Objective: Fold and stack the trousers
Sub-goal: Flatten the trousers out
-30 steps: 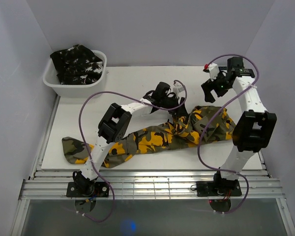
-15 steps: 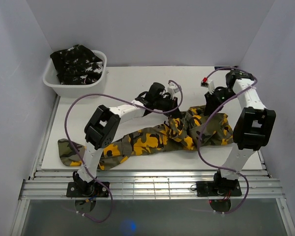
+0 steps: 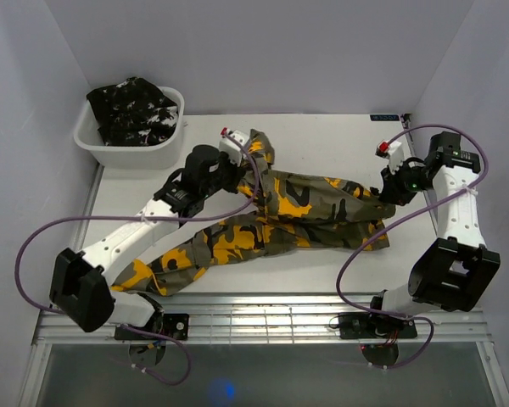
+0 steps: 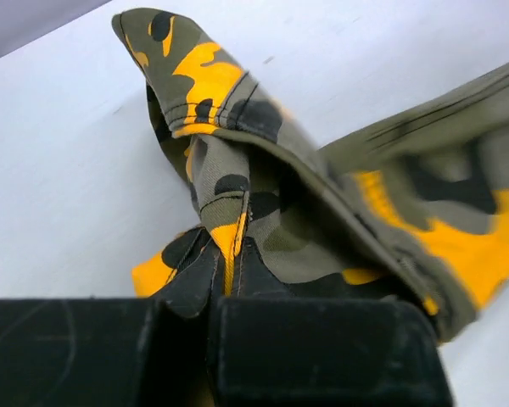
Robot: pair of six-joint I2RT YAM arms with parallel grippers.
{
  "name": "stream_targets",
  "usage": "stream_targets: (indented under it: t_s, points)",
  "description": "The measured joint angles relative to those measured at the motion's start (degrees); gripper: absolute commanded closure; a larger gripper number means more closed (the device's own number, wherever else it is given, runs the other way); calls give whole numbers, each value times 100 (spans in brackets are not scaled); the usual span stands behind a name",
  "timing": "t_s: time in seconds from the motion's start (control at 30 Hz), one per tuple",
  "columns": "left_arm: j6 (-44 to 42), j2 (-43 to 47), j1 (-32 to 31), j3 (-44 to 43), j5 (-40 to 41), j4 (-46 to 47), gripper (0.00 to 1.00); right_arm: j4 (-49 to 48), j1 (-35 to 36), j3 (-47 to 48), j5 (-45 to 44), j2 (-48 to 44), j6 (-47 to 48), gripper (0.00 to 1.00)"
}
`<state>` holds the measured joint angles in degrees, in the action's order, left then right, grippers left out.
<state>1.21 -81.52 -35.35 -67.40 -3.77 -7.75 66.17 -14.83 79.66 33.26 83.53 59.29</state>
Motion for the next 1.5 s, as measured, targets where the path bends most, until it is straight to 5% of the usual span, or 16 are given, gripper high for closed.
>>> stream_targets:
  t_s: [0.27, 0.3, 0.4, 0.57, 0.63, 0.67, 0.77, 0.87, 1.1, 1.37, 1.43, 1.5]
  points:
    - [-1259, 1801, 581, 1897, 1084, -992, 100, -750, -177, -330, -251, 35, -518, 92]
    - [-1386, 1939, 804, 1974, 1128, -1357, 78, -955, -286, -341, -494, 94, -520, 92]
    - [-1639, 2212, 1213, 2017, 782, -2420, 34, -1510, -542, -372, -1143, 378, -623, 92]
    - [-1779, 2780, 1163, 1888, -282, -3283, 25, -1930, -573, -374, -1633, 835, -787, 92]
    - [-1862, 2739, 1161, 1541, -599, -3442, 21, -1851, -557, -334, -1543, 946, -813, 78]
    - [-1910, 2636, 1161, 1344, -745, -3464, 19, -1624, -516, -201, -1436, 1054, -846, 52]
    - [-2009, 2214, 1165, 940, -953, -3309, 12, -1176, -238, 345, -1110, 1388, -1003, 25]
    - [-2111, 1541, 1250, 619, -960, -3165, 12, -1161, 400, 640, -848, 1567, -1300, 9]
    - [-2990, -1534, 1700, -1390, -1447, -3252, 12, -1193, 2009, 872, -275, 2133, -1919, 3]
    - [-3228, -3672, 1687, -2435, -1425, -3582, 14, -1539, 2520, 949, 308, 2855, -2846, 3]
    - [-3211, -3823, 1622, -2391, -1388, -3637, 13, -1611, 2583, 949, 514, 2999, -3036, 7]
    - [-3180, -3781, 1521, -2234, -1335, -3541, 14, -1694, 2651, 925, 686, 3110, -3136, 26]
